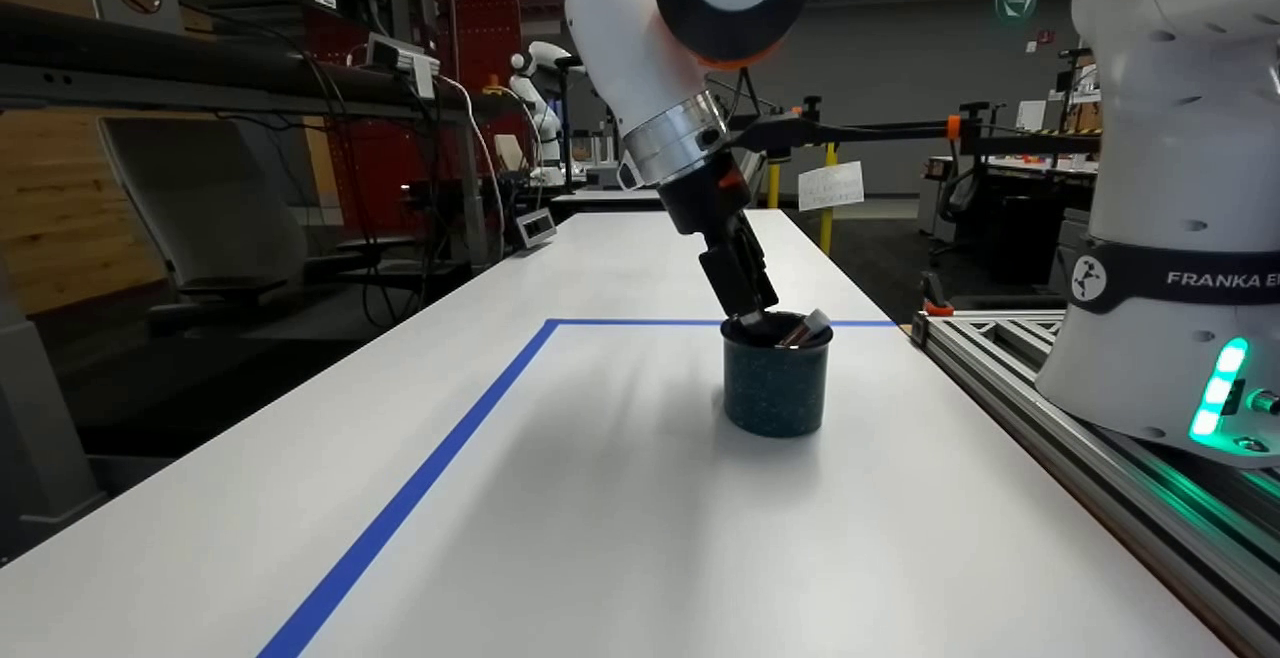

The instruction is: Put the marker on the table

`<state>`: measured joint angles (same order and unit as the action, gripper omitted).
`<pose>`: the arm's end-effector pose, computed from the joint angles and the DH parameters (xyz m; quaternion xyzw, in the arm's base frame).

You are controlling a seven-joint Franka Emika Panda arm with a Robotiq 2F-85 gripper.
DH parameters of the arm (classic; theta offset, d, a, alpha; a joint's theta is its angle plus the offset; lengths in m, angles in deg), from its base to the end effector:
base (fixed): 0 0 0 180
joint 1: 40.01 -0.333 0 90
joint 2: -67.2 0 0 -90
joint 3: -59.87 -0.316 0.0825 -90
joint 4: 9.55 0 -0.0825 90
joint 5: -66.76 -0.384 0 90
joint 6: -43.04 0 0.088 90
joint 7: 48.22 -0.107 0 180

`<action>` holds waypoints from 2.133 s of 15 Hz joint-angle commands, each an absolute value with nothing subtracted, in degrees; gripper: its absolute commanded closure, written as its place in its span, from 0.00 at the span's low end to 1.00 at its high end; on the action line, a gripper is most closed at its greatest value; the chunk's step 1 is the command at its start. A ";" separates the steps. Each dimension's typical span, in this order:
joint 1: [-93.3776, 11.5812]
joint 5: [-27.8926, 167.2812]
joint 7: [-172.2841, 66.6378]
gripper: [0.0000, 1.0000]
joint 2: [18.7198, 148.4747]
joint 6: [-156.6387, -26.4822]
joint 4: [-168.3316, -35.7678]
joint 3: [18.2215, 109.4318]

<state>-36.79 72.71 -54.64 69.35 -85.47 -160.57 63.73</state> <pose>0.3734 -0.0497 0.2064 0.9735 -0.0749 -0.2135 0.0328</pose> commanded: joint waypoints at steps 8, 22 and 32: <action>-37.36 72.98 -55.52 0.14 69.43 -78.01 -156.35 63.14; -38.00 72.10 -54.94 0.49 74.73 -74.49 -153.38 62.26; -38.24 71.62 -54.46 0.85 79.47 -75.10 -151.36 62.03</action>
